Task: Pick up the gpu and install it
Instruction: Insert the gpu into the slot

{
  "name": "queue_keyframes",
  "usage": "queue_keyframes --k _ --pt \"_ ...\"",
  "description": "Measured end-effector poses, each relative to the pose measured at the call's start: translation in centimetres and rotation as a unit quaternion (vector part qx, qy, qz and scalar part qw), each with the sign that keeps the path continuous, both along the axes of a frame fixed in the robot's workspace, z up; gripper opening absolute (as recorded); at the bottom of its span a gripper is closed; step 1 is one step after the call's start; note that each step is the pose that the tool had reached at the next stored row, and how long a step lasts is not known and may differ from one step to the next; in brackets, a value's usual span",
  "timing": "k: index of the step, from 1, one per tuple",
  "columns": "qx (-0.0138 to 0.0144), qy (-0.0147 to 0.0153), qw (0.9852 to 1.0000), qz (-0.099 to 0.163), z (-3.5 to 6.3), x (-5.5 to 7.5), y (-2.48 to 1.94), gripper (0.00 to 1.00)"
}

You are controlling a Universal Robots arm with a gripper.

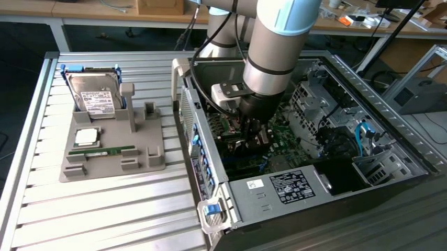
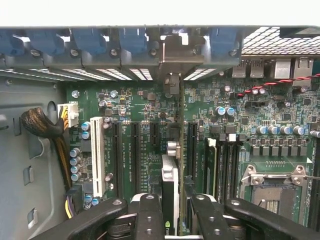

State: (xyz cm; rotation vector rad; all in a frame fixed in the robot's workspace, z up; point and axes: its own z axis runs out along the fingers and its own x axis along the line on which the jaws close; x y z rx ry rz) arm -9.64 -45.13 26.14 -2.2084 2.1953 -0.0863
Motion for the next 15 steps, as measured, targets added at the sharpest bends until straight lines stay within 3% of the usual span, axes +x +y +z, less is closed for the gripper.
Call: queue_keyframes --k 2,15 --pt "-0.0024 0.0001 1.0000 0.000 0.02 0.00 0.00 0.27" --pt "-0.0031 0.0001 1.0000 0.000 -0.25 0.02 0.03 0.27"
